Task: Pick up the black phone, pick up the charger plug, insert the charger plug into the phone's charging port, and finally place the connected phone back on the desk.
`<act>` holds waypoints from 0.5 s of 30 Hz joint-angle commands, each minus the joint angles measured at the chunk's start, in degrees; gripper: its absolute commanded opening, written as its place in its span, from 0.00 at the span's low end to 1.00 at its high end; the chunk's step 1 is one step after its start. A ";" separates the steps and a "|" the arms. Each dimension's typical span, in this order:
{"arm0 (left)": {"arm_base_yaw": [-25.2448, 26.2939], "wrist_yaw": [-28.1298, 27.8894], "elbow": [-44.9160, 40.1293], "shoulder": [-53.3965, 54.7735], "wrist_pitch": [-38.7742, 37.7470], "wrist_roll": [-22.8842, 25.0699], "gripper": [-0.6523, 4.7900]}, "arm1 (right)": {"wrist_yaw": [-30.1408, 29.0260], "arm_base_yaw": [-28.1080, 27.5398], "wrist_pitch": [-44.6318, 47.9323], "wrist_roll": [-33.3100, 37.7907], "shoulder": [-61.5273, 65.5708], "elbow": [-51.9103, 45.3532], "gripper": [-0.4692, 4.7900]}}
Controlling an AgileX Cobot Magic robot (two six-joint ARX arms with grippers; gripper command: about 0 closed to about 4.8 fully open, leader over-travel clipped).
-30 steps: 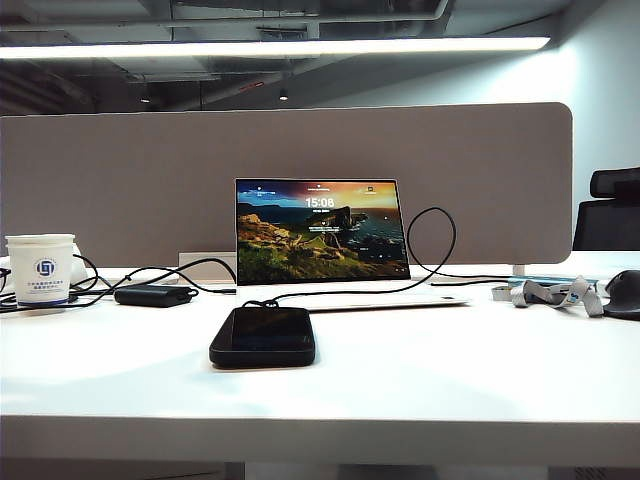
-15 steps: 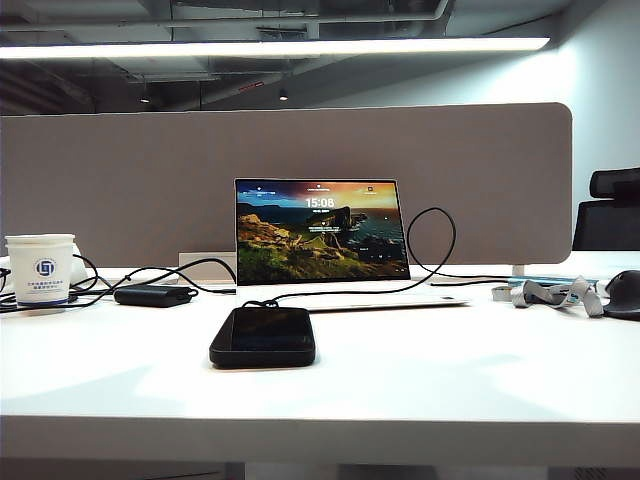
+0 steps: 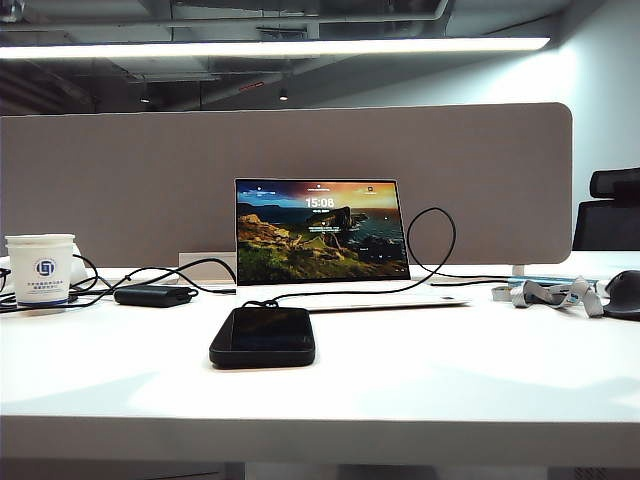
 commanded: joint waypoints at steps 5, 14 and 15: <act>-0.07 1.29 -4.26 -3.69 1.44 0.42 0.11 | -0.04 0.00 -0.68 -0.15 -0.42 0.02 0.09; -0.09 2.99 -8.85 -6.84 3.80 0.15 0.11 | -0.07 0.00 -0.74 -0.15 -0.42 0.02 0.09; -0.15 2.95 -9.64 -7.45 4.31 0.13 0.11 | -0.07 0.00 -0.74 -0.15 -0.42 0.02 0.09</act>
